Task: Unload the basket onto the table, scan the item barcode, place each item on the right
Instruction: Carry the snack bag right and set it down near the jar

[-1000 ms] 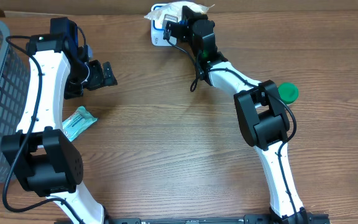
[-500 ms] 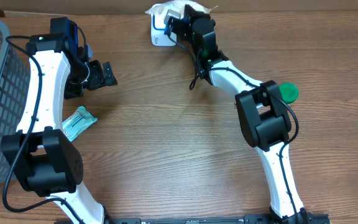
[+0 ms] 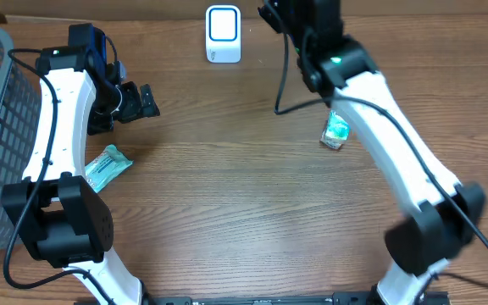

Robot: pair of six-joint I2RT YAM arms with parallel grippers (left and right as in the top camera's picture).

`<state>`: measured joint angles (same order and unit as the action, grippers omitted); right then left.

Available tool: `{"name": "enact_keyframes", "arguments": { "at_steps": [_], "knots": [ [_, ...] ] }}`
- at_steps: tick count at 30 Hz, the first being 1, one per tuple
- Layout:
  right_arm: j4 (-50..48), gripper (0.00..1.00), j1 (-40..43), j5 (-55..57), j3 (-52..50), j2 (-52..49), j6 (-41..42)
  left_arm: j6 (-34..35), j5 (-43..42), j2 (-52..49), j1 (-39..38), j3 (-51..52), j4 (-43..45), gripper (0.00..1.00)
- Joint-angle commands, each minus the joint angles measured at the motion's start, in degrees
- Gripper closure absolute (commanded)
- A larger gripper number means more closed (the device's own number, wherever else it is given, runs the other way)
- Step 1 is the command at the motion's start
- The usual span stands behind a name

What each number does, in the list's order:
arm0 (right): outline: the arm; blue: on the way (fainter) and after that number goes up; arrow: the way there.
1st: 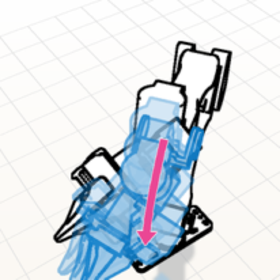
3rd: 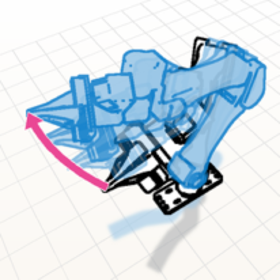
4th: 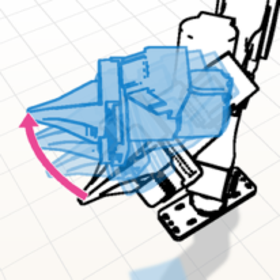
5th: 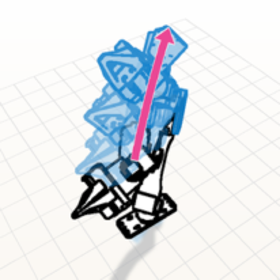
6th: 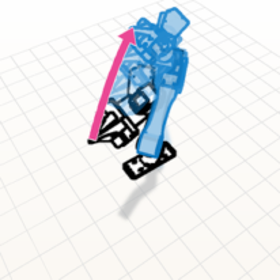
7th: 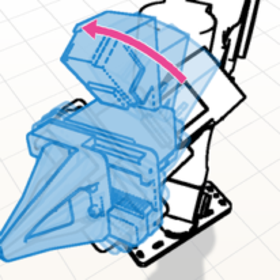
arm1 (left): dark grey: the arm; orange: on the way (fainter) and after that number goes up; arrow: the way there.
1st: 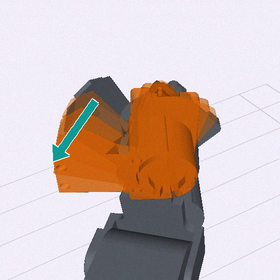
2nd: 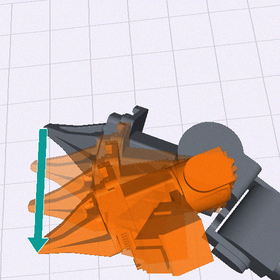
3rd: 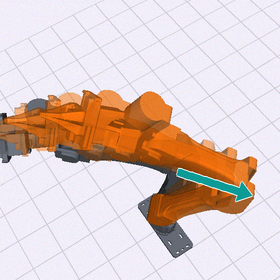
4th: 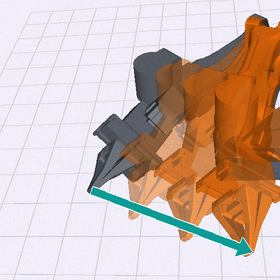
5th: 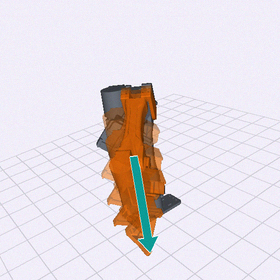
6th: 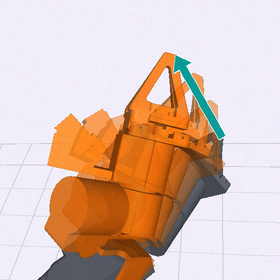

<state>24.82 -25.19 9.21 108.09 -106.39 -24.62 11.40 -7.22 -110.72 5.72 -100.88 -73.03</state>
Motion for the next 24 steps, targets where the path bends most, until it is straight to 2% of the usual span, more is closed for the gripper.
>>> {"name": "enact_keyframes", "arguments": {
  "at_steps": [1, 4, 9, 17, 24],
  "knots": [
    [11.1, 0.96, -0.1, -6.0, 0.0, 1.8, 25.1, -0.7, 0.2, -0.3, -0.1, -0.5, 0.0, 0.0],
    [25.0, 0.96, -0.1, -6.5, -0.5, 1.5, 33.2, -0.7, 0.2, -0.3, -0.1, -0.5, 0.0, 0.0],
    [35.1, 0.96, -0.1, -6.2, -4.3, -0.3, 37.1, -0.7, 0.2, -0.3, -0.1, -0.5, 0.0, 0.0],
    [43.1, 0.96, 1.9, 7.3, -10.8, -0.5, 48.5, -0.7, 0.2, -0.3, -0.1, -0.5, 0.0, 0.0],
    [41.2, 0.96, 4.4, 10.4, -17.2, -0.5, 48.9, -0.7, 0.2, -0.3, -0.1, -0.5, 0.0, 0.0]
  ]
}}
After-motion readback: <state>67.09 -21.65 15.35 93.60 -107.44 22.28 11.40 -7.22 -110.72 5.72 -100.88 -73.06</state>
